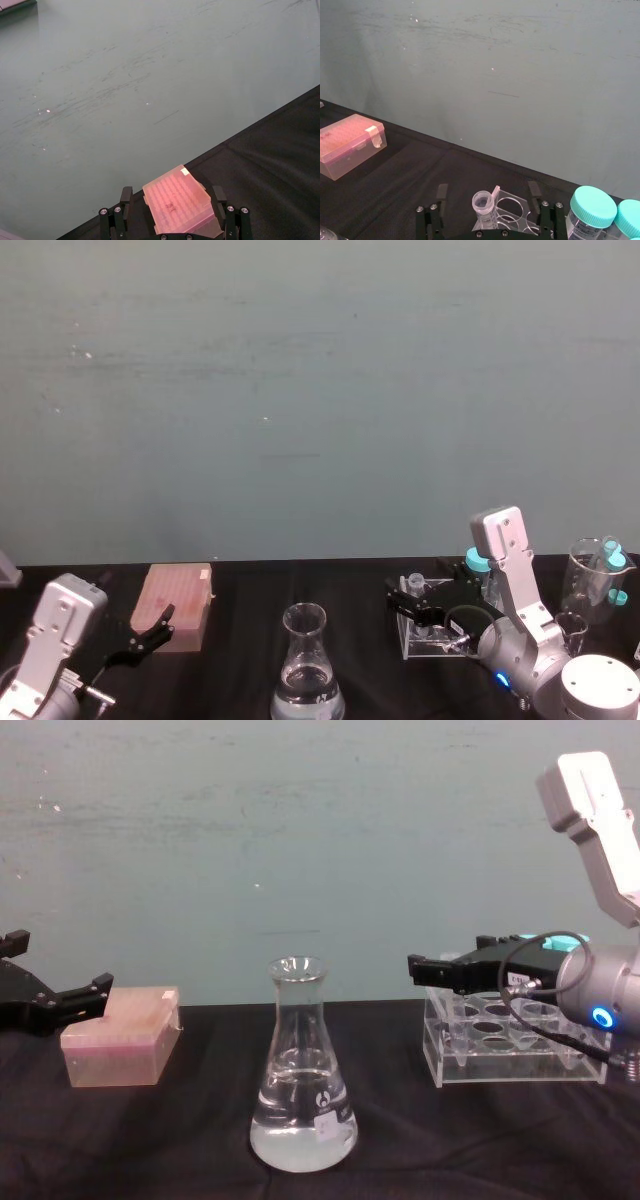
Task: Pour the liquid from the test tube into the beaker using one hand.
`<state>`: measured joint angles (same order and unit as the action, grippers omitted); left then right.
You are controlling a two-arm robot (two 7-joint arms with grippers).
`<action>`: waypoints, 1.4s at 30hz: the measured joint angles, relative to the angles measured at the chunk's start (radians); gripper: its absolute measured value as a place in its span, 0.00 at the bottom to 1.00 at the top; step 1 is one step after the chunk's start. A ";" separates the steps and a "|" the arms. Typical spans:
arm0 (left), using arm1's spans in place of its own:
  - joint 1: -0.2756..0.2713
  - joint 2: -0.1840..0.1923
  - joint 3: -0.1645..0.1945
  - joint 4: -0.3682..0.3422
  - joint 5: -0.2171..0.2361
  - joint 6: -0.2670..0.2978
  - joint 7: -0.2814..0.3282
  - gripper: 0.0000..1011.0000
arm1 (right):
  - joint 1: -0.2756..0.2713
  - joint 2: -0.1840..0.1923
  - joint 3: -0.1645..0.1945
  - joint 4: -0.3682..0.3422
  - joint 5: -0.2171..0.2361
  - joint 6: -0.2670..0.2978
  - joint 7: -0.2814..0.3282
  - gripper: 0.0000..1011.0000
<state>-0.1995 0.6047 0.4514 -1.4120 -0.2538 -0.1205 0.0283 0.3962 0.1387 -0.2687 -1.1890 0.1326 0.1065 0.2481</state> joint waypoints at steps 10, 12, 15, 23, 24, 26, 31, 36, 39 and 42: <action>0.000 0.000 0.000 0.000 0.000 0.000 0.000 0.99 | 0.000 0.000 0.000 0.000 0.000 0.000 0.000 0.99; 0.000 0.000 0.000 0.000 0.000 0.000 0.000 0.99 | 0.000 0.000 0.000 0.000 0.000 0.000 0.000 0.99; 0.000 0.000 0.000 0.000 0.000 0.000 0.000 0.99 | 0.000 0.000 0.000 0.000 0.000 0.000 0.000 0.99; 0.000 0.000 0.000 0.000 0.000 0.000 0.000 0.99 | -0.011 0.008 -0.003 -0.006 -0.010 -0.031 -0.001 0.99; 0.000 0.000 0.000 0.000 0.000 0.000 0.000 0.99 | -0.013 0.009 -0.003 -0.009 -0.010 -0.034 -0.001 0.99; 0.000 0.000 0.000 0.000 0.000 0.000 0.000 0.99 | -0.021 0.012 -0.004 -0.019 -0.013 -0.043 -0.001 0.99; 0.000 0.000 0.000 0.000 0.000 0.000 0.000 0.99 | -0.044 0.021 -0.004 -0.049 -0.019 -0.064 -0.002 0.99; 0.000 0.000 0.000 0.000 0.000 0.000 0.000 0.99 | -0.089 0.034 0.002 -0.102 -0.035 -0.079 -0.022 0.99; 0.000 0.000 0.000 0.000 0.000 0.000 0.000 0.99 | -0.117 0.041 0.012 -0.125 -0.046 -0.079 -0.040 0.99; 0.000 0.000 0.000 0.000 0.000 0.000 0.000 0.99 | -0.142 0.046 0.023 -0.143 -0.058 -0.079 -0.060 0.99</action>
<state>-0.1995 0.6047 0.4514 -1.4119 -0.2539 -0.1205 0.0283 0.2538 0.1845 -0.2454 -1.3315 0.0745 0.0272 0.1878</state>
